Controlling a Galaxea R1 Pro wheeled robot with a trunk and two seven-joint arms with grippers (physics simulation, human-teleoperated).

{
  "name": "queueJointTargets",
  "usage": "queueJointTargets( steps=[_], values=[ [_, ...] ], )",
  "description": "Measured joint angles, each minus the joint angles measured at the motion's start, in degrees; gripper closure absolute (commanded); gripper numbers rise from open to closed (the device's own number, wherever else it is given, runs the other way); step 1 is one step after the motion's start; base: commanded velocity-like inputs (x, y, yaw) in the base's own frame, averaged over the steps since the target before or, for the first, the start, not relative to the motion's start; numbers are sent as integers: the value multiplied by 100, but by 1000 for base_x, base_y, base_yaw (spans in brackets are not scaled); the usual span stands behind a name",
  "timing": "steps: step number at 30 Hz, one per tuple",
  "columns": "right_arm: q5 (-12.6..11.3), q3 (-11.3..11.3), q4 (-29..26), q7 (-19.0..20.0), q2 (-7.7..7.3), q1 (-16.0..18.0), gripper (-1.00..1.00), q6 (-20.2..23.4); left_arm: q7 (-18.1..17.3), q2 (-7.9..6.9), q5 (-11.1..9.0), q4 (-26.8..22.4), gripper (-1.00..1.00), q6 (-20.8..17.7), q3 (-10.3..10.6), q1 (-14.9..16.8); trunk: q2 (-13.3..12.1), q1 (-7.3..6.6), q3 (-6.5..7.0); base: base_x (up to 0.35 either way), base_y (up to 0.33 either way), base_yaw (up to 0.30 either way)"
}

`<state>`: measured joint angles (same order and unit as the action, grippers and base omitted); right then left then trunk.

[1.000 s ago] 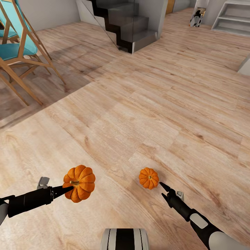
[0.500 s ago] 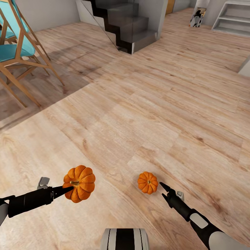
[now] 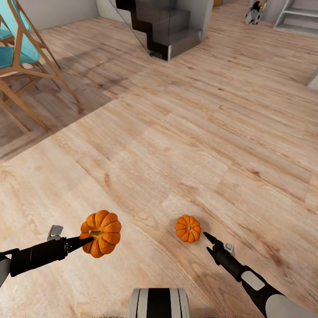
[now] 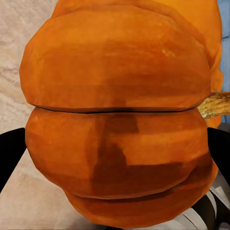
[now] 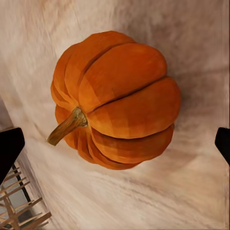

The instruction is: Place each of the two pumpkins and all three candles from the living room inside a cabinet in the living room (use any cabinet), then make sure every cabinet is closed, and position the cauldron so it is next to a table in the living room.

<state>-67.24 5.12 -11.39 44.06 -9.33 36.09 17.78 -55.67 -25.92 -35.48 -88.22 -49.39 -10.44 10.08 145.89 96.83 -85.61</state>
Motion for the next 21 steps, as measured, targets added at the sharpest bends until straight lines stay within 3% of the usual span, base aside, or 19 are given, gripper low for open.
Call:
queueJointTargets(
  steps=[10, 21],
  values=[
    [0, -2, -6, -91, 4, 0, -100, 5, 0, 0, 0, 1, 100, 0, 0, 0, 13, 26, -222, 0, 0, 0],
    [-1, -3, -6, -166, 6, 0, -100, 8, -2, 0, -16, 2, 100, 0, 0, 1, 14, 25, -222, 0, 0, 0]
  ],
)
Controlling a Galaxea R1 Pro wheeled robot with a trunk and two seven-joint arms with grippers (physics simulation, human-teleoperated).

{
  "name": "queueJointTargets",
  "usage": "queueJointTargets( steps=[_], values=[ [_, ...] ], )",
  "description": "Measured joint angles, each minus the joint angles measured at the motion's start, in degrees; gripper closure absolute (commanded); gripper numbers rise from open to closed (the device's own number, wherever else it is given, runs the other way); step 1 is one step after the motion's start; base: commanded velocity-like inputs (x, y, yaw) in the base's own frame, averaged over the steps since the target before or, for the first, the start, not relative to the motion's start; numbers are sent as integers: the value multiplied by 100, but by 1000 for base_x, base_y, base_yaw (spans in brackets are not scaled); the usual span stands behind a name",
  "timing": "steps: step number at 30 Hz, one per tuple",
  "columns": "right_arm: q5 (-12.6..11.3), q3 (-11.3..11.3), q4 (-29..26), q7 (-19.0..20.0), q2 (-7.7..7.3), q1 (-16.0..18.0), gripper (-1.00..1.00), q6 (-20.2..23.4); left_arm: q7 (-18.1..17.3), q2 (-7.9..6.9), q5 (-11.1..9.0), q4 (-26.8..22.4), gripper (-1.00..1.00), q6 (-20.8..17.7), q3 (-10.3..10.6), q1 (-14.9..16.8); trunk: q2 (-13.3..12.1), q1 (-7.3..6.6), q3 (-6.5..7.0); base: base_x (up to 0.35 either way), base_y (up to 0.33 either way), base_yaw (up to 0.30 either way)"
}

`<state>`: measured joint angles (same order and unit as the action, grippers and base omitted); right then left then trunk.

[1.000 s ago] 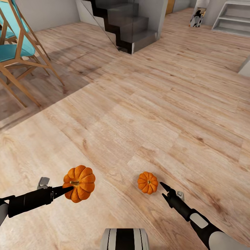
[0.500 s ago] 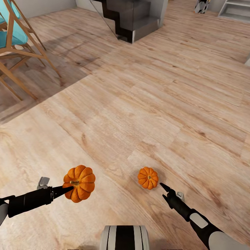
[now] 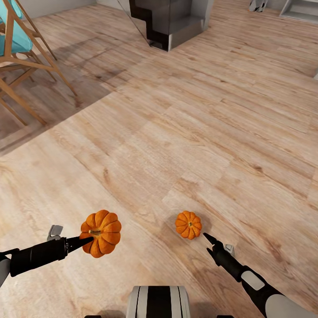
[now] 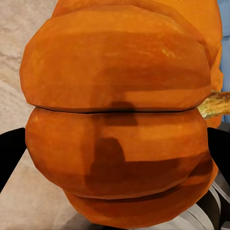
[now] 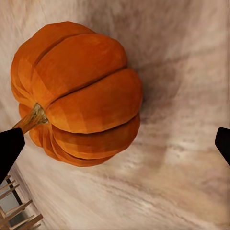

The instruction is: Place each of the two pumpkins and all three candles from the living room inside a cabinet in the living room (use any cabinet), then make sure every cabinet is closed, and position the cauldron so it is next to a table in the living room.

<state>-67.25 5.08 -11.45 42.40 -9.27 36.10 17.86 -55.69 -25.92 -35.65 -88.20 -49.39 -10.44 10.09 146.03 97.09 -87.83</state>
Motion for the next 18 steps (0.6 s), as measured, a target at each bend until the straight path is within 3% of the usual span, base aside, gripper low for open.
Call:
queueJointTargets(
  steps=[18],
  values=[
    [0, 0, -14, -200, 5, 0, -100, 2, 0, 0, -8, 6, 100, -3, 0, 0, 0, 0, 0, 51, 11, 0]
  ],
)
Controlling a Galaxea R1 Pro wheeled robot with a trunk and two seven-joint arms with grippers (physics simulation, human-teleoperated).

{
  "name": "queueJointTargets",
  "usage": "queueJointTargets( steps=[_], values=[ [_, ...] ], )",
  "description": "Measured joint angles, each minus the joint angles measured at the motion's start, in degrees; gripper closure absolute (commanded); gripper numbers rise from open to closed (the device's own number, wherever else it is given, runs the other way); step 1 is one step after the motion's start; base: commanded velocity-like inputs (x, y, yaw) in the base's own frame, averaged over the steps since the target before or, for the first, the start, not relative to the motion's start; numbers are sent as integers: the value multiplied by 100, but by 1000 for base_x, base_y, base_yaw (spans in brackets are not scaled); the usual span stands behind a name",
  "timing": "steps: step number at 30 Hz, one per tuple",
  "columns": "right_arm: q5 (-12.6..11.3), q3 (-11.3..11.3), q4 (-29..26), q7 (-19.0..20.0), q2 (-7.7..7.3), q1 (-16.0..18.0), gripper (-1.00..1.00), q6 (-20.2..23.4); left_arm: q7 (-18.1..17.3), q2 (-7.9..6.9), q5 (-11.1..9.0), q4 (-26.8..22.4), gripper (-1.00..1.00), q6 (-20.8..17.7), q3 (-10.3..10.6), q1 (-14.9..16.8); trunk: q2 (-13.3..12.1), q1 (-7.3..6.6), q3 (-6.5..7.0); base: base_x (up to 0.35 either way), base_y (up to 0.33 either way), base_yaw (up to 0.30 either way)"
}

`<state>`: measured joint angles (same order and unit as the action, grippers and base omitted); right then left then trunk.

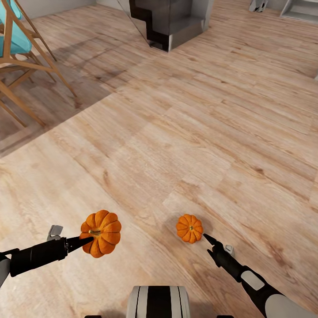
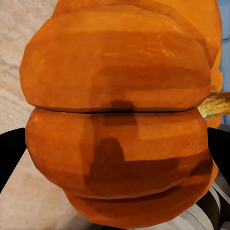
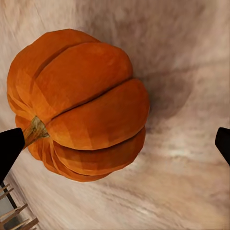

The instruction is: Place each of the two pumpkins and all three candles from the living room inside a cabinet in the living room (use any cabinet), then make sure every cabinet is closed, and position the cauldron so it is next to a table in the living room.

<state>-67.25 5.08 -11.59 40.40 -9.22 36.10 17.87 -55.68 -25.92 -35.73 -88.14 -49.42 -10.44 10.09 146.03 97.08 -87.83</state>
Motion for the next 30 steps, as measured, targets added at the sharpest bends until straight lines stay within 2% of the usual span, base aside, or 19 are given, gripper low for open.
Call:
queueJointTargets(
  steps=[17, 30],
  values=[
    [9, 8, -3, -94, 4, 0, -100, 1, 0, 0, -22, 0, 100, 2, 0, 0, 0, 0, 0, 2, 3, 0],
    [9, 8, -4, -97, 4, 0, -100, 1, 2, 0, -20, 9, 100, 2, -1, 0, 0, 0, 0, 27, 62, 0]
  ],
)
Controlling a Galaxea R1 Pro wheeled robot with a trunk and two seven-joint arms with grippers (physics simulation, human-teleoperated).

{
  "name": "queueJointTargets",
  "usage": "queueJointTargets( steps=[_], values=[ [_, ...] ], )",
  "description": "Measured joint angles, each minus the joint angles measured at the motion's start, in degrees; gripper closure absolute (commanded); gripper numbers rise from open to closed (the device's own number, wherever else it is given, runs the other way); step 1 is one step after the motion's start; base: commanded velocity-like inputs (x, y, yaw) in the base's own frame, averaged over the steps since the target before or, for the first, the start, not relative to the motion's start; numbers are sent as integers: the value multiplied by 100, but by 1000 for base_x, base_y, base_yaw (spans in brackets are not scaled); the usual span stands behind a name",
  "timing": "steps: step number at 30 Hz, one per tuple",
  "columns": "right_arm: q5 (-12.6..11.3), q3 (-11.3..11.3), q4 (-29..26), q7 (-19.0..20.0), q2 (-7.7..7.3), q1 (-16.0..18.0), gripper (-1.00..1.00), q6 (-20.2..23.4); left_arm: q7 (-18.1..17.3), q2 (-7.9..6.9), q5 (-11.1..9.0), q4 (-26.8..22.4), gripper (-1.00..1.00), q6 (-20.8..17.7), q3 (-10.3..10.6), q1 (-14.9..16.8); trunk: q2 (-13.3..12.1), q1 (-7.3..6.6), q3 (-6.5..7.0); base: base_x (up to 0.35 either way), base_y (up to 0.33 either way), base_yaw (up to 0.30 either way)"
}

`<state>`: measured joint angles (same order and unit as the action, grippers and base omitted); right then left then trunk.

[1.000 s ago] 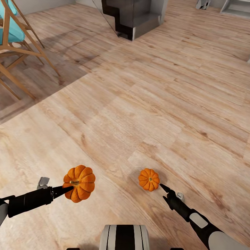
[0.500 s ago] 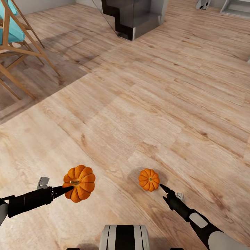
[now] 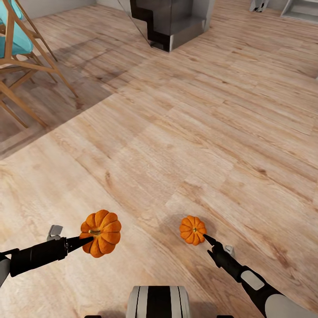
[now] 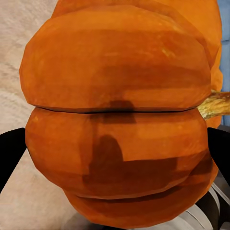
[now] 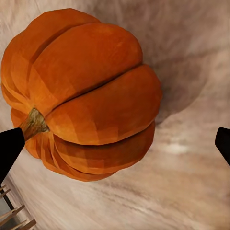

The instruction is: Place each of the two pumpkins and all three candles from the living room inside a cabinet in the living room (use any cabinet), then make sure every cabinet is closed, and position the cauldron so it is next to a table in the living room.

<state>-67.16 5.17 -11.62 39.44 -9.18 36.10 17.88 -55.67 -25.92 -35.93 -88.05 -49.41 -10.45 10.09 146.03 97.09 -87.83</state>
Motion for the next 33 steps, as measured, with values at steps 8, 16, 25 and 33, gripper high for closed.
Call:
queueJointTargets(
  steps=[8, 16, 25, 33],
  values=[
    [0, 0, 0, 0, 0, 0, -100, -1, 1, 0, 13, 0, 100, 1, 1, 0, 0, -1, 0, 76, 27, 0],
    [0, 0, 0, 1, 0, 0, -100, 0, -2, 0, 17, 0, 100, 7, 1, 0, 0, 0, 0, 18, 4, 0],
    [0, 0, 0, -1, 0, 0, -100, 0, 1, 1, 37, 0, 100, -1, 2, 0, 0, 0, 0, 44, 0, 0],
    [0, 0, 0, -7, 0, 0, -100, 0, 2, 1, 36, 0, 100, 7, 2, 0, 0, 0, 0, 1, 0, 0]
  ],
)
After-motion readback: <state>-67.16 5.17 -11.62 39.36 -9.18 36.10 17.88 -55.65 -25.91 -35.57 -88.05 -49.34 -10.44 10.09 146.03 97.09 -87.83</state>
